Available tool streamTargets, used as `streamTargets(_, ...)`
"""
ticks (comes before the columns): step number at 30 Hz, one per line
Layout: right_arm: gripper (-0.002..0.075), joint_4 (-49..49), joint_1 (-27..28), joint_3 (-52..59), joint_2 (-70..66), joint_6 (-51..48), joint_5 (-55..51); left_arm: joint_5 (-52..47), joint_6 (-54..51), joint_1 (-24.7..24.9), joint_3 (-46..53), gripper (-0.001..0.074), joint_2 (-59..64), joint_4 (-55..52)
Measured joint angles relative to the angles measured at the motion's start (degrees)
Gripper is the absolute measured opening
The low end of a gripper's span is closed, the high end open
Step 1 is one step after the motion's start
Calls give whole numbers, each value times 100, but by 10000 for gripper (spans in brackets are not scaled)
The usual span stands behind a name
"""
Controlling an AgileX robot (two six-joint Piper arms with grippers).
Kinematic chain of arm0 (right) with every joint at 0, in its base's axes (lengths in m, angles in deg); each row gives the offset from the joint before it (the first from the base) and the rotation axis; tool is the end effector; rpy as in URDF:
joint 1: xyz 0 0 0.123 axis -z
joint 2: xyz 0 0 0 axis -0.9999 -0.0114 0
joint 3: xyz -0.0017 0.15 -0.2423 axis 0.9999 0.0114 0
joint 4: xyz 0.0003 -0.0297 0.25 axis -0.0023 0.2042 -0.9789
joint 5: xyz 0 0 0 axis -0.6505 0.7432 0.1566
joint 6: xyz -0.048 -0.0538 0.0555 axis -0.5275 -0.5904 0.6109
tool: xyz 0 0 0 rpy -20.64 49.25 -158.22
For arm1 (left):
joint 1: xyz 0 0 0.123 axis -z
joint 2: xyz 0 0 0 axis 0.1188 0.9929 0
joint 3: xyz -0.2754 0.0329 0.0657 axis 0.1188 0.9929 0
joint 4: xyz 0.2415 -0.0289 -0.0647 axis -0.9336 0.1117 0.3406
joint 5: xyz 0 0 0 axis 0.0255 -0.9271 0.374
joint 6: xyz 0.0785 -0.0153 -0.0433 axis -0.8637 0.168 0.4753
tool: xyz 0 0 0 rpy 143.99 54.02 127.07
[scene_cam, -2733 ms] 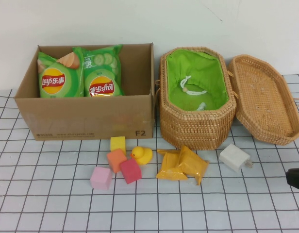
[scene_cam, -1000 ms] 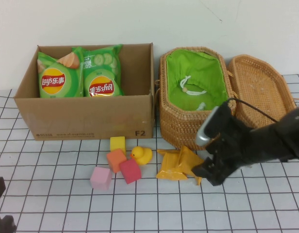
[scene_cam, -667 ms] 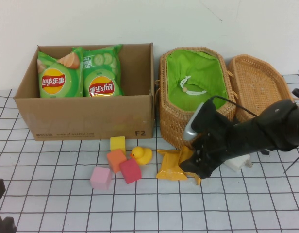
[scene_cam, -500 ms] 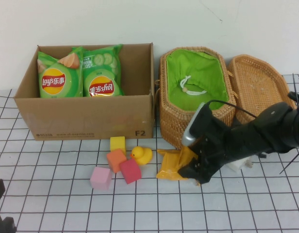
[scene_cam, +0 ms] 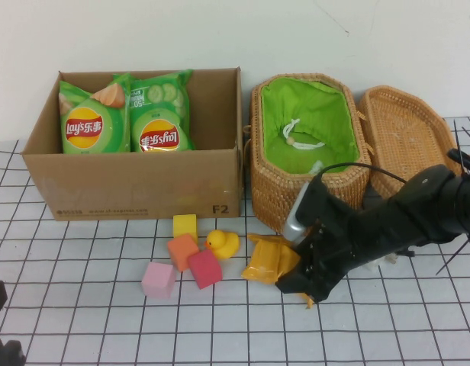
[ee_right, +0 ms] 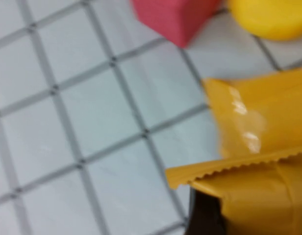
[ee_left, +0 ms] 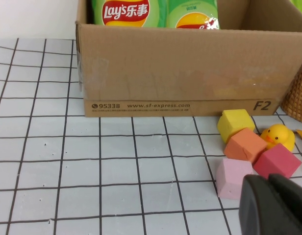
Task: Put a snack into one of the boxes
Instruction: Pick up the biscuit, then place the biscuit in the biscuit box
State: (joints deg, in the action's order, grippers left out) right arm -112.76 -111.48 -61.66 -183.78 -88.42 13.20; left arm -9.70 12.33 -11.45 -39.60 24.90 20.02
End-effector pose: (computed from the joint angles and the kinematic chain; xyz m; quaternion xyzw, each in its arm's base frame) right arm 0.3575 0.1904 0.1273 -0.5026 0.7936 0.1966 0.2811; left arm 0.1127 -0.0114 0.2692 -0.0096 0.8127 -0.0983 0.5743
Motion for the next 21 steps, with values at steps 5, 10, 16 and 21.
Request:
streamTargets(5, 427, 0, 0, -242, -3, 412, -776, 11, 0, 0, 0, -1, 0, 0)
streamTargets(10, 427, 0, 0, -907, -12, 697, -1961, 19, 0, 0, 0, -1, 0, 0)
streamTargets(16, 427, 56, 0, -2390, -14, 964, -2962, 56, 0, 0, 0, -1, 0, 0)
streamTargets(21, 427, 735, 22, -3798, -14, 1001, -2666, 56, 0, 0, 0, -1, 0, 0)
